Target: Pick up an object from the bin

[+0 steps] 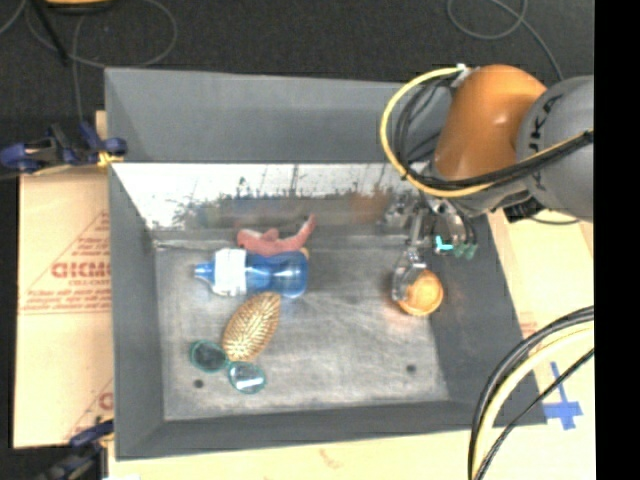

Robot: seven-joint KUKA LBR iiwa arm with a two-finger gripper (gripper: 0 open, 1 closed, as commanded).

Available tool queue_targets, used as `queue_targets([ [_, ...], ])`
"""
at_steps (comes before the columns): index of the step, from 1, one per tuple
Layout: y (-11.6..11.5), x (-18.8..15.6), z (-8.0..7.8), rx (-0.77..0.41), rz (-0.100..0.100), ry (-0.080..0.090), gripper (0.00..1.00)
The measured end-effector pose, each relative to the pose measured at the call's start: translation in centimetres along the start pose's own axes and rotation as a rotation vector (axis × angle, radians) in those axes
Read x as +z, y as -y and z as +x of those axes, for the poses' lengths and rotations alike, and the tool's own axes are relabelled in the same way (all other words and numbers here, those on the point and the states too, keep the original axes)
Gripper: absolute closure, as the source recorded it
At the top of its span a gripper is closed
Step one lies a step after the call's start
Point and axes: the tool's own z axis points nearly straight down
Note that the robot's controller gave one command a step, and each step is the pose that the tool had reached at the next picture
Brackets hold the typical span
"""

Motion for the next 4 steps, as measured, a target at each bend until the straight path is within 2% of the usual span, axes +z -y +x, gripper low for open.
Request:
queue_targets([
  [1,0.0,-0.5,-0.2,-0.001,0.001,0.008,0.0],
  [2,7.5,5.4,5.0,-0.109,-0.006,0.015,1.0],
  [3,7.5,5.4,5.0,-0.109,-0.006,0.015,1.0],
  [4,7.4,-4.4,5.2,-0.12,0.0,0.006,1.0],
])
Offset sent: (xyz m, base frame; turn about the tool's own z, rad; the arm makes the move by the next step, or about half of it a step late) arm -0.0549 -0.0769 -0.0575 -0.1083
